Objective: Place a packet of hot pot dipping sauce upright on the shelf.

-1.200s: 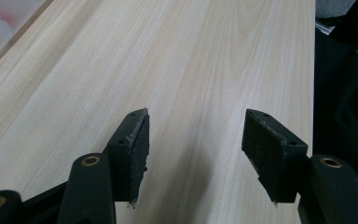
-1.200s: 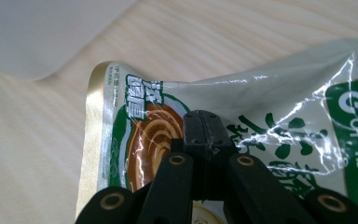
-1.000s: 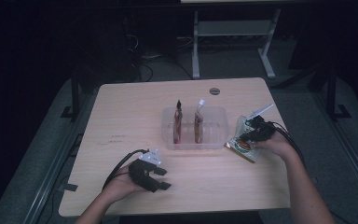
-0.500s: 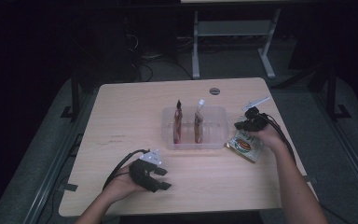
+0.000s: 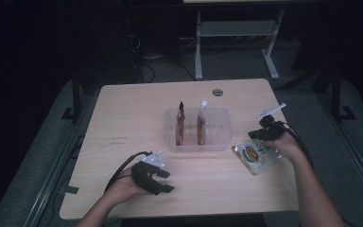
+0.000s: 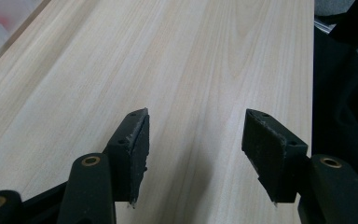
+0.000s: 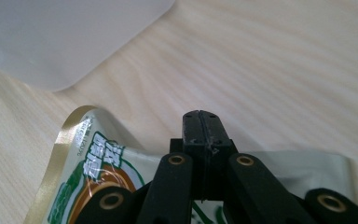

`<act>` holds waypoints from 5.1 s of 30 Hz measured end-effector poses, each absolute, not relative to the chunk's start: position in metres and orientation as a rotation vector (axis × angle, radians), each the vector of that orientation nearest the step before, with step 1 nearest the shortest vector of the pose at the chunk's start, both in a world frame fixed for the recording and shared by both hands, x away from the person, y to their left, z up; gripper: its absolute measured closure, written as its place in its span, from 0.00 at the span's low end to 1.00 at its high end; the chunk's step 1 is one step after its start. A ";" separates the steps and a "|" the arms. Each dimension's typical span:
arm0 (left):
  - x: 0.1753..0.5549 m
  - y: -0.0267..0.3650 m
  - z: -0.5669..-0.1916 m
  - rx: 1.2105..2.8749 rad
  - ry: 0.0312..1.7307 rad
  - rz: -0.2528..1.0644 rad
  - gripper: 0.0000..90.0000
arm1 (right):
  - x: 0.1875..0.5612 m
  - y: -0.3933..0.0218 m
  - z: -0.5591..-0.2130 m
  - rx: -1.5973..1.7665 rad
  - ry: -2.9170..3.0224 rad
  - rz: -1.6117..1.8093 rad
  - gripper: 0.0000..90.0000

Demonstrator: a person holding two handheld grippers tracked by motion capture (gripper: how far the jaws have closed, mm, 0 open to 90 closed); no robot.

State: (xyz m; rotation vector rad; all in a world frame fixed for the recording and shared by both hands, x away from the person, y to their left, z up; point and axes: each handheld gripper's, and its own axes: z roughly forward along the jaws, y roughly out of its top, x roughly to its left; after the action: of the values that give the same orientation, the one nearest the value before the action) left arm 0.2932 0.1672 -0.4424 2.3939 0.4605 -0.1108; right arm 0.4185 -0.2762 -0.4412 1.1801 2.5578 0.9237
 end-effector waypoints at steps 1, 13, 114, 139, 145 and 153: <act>0.293 0.168 -0.442 2.393 0.463 -0.111 0.46 | 0.417 -0.285 -0.436 1.204 2.516 0.936 1.00; 0.294 0.166 -0.442 2.394 0.458 -0.110 0.46 | 0.410 -0.345 -0.445 1.409 2.352 0.833 1.00; 0.284 0.110 -0.453 2.395 0.386 -0.020 0.99 | 0.334 -0.193 -0.450 0.835 2.901 1.198 0.37; 0.275 0.141 -0.405 2.216 0.207 0.129 1.00 | 0.352 -0.174 -0.452 0.842 2.967 1.695 0.39; 0.276 0.141 -0.405 2.216 0.215 0.128 1.00 | 0.351 -0.172 -0.452 0.814 2.994 1.699 0.52; 0.282 0.148 -0.406 2.203 0.265 0.130 1.00 | 0.350 -0.176 -0.445 0.820 2.959 1.735 0.73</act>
State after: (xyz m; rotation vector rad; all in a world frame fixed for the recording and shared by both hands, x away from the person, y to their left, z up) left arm 0.2821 0.1481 -0.4061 2.2029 0.2655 0.1296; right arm 0.3498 -0.1764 -0.4453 0.8199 2.9587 1.7353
